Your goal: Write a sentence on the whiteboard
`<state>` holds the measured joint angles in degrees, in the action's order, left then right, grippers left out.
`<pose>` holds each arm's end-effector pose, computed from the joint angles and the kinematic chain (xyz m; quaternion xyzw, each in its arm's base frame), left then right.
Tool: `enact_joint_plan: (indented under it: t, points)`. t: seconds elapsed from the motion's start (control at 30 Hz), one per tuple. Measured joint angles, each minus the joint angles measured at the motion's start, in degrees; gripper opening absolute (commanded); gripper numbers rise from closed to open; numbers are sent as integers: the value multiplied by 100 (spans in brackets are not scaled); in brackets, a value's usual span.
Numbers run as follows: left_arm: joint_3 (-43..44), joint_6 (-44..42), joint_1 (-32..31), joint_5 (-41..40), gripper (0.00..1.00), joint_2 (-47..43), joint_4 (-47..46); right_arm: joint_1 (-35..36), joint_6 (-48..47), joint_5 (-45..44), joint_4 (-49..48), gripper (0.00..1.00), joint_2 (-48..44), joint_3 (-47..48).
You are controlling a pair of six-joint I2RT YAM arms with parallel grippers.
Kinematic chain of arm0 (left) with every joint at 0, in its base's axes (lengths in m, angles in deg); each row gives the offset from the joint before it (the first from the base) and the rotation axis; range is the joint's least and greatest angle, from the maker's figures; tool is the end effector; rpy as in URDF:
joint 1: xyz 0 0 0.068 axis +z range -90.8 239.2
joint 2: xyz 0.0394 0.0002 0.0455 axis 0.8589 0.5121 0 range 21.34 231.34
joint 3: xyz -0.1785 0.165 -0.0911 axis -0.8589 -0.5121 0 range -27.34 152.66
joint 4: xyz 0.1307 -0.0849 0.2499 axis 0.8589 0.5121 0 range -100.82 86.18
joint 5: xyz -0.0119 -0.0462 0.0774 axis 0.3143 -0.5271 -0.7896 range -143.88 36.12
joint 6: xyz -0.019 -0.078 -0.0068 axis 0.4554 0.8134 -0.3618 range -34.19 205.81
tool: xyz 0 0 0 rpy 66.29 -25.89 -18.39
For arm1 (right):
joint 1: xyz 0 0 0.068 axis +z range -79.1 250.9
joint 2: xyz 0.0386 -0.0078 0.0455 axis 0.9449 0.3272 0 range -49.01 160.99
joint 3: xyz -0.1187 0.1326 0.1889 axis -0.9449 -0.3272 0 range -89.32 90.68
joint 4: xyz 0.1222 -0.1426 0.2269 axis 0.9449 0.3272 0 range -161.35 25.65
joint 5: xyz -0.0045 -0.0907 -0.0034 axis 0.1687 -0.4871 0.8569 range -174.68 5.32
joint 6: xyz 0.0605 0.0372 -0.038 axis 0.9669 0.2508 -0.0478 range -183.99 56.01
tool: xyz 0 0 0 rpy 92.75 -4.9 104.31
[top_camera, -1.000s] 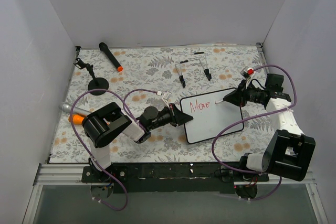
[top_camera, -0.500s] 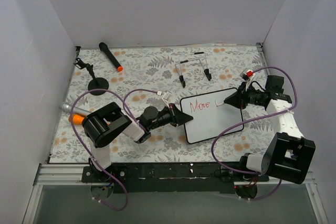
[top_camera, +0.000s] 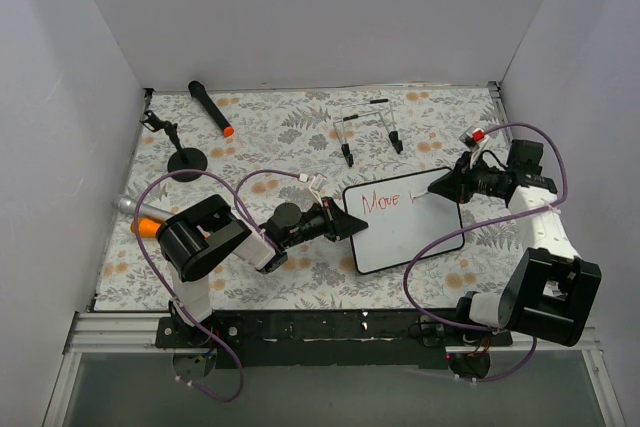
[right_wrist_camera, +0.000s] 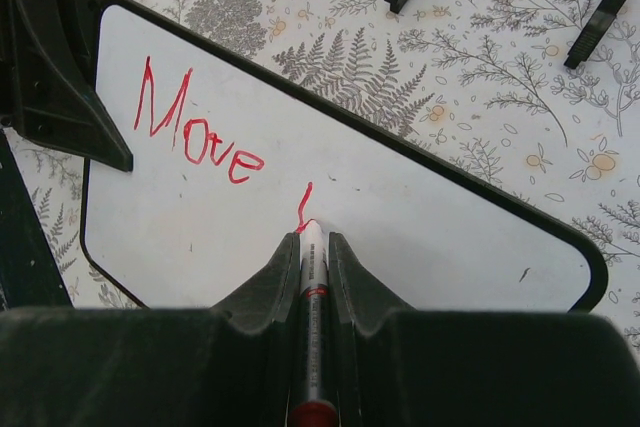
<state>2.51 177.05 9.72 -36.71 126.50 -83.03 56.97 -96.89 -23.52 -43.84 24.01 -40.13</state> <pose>0.2149 -0.2830 0.0918 -0.1600 0.7073 -0.6769 0.1265 0.3005 -0.0117 0.2107 -0.3001 0.7735 0.3272 0.4523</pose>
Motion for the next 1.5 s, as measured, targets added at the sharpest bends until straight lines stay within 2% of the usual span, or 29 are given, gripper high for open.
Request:
enact_joint_plan:
  t: [0.53, 1.03, 1.5]
  points:
    - [0, 7, 0, 0, 0, 7, 0, -11, 245, 9, -341, 1, 260, 302]
    - [0, 22, 0, 0, 0, 7, 0, -166, -487, -2, 391, 1, 208, 195]
    - [0, 22, 0, 0, 0, 31, -24, -214, -525, -17, 525, 1, 199, 146]
